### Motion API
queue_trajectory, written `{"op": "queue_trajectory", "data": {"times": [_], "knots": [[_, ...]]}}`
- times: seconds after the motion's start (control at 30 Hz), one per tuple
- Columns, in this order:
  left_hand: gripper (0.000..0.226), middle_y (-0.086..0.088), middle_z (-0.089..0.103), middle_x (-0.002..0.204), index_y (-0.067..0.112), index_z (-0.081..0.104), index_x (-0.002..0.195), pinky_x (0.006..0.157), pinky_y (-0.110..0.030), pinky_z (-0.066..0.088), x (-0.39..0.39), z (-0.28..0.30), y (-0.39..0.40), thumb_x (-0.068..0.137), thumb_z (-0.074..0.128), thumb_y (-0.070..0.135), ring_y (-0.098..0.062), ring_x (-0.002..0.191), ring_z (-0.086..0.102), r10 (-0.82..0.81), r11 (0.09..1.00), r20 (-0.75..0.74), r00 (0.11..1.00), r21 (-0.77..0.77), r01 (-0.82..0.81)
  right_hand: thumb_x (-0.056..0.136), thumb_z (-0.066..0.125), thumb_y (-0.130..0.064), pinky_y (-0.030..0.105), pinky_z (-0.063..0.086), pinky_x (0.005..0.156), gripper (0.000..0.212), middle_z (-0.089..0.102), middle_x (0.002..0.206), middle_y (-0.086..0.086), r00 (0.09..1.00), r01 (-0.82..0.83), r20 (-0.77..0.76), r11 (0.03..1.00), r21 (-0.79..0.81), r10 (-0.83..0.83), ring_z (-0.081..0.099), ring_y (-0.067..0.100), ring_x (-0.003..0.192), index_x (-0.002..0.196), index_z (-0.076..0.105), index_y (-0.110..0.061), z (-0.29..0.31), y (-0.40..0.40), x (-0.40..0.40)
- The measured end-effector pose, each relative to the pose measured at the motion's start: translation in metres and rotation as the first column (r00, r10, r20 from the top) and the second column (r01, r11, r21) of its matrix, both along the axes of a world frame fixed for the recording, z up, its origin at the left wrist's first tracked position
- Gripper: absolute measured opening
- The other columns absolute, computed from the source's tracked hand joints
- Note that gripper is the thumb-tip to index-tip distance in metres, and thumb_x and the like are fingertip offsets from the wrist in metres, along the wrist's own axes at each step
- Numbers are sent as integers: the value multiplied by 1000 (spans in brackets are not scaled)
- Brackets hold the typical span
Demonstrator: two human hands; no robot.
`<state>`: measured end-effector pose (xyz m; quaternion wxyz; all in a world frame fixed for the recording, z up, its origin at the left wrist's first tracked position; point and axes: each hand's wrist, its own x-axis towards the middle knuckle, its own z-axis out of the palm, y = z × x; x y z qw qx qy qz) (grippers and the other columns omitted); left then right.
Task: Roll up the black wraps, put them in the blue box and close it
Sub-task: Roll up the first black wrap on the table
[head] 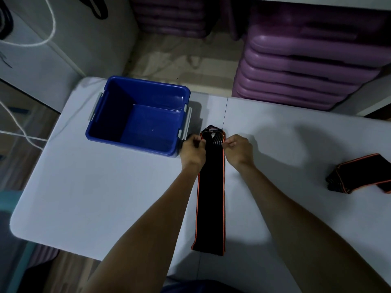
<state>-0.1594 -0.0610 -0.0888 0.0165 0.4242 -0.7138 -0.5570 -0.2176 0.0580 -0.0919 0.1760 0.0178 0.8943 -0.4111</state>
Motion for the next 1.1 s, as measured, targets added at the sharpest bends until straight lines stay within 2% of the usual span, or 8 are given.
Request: {"op": "queue_trajectory", "data": {"times": [0.2, 0.37, 0.5, 0.6, 0.73, 0.87, 1.0, 1.1], "knots": [[7, -6, 71, 98, 18, 58, 93, 91, -37, 52, -14, -6, -2, 100, 54, 18, -28, 99, 67, 22, 998, 78, 997, -59, -17, 84, 60, -7, 20, 43, 71, 13, 70, 83, 5, 999, 41, -30, 999, -20, -42, 63, 17, 75, 78, 62, -18, -4, -9, -12], [15, -8, 72, 113, 14, 61, 108, 91, -33, 47, -20, -7, -3, 101, 52, 24, -28, 107, 64, 14, 995, 136, 991, -100, -1, 86, 63, -10, 33, 53, 76, 3, 66, 79, 3, 996, 60, -68, 997, -57, -64, 67, 24, 77, 88, 65, -8, -15, -9, -14], [18, -11, 72, 114, 10, 62, 112, 96, -34, 50, -14, -8, -4, 100, 54, 21, -30, 111, 65, -12, 997, 129, 992, -76, 22, 87, 68, -16, 29, 51, 71, 15, 67, 81, 7, 989, 57, -133, 992, -112, -72, 65, 24, 72, 92, 60, -5, -18, -4, -7], [11, -12, 71, 106, 11, 60, 105, 98, -43, 53, -3, -6, -4, 97, 59, 20, -30, 104, 66, -21, 998, 116, 993, -49, 27, 86, 68, -15, 28, 51, 71, 16, 69, 84, 10, 991, 47, -123, 993, -113, -61, 65, 24, 71, 97, 61, -6, -21, 5, -1], [8, -8, 70, 95, 11, 62, 99, 88, -37, 56, 30, -6, 1, 91, 63, 12, -25, 89, 68, -103, 989, 144, 984, -89, 117, 84, 65, -9, 7, 39, 61, 4, 68, 70, 4, 993, -91, -74, 996, -10, 90, 61, 17, 68, 83, 65, -6, -18, 26, 17], [12, -3, 72, 87, 8, 68, 90, 71, -24, 46, 77, 0, 7, 91, 66, 20, -20, 79, 66, -211, 957, 227, 951, -152, 248, 83, 66, -9, 21, 39, 67, 7, 70, 71, 6, 970, -243, -18, 970, 33, 244, 59, 16, 67, 77, 66, -6, -11, 58, 60], [19, -7, 74, 80, 7, 73, 84, 76, -30, 57, 124, -1, 15, 90, 70, 25, -23, 76, 70, -270, 950, 290, 918, -74, 303, 85, 66, -11, 21, 34, 63, 15, 62, 67, 1, 947, -319, 61, 945, 67, 316, 55, 14, 66, 71, 62, -10, -6, 85, 108], [19, -5, 74, 69, 8, 73, 73, 73, -34, 62, 150, -2, 26, 88, 71, 19, -21, 65, 71, -262, 956, 284, 922, -51, 288, 86, 64, -8, 28, 42, 65, 15, 64, 67, 4, 938, -343, 75, 937, 73, 338, 60, 19, 66, 71, 64, -5, -5, 97, 140]]}}
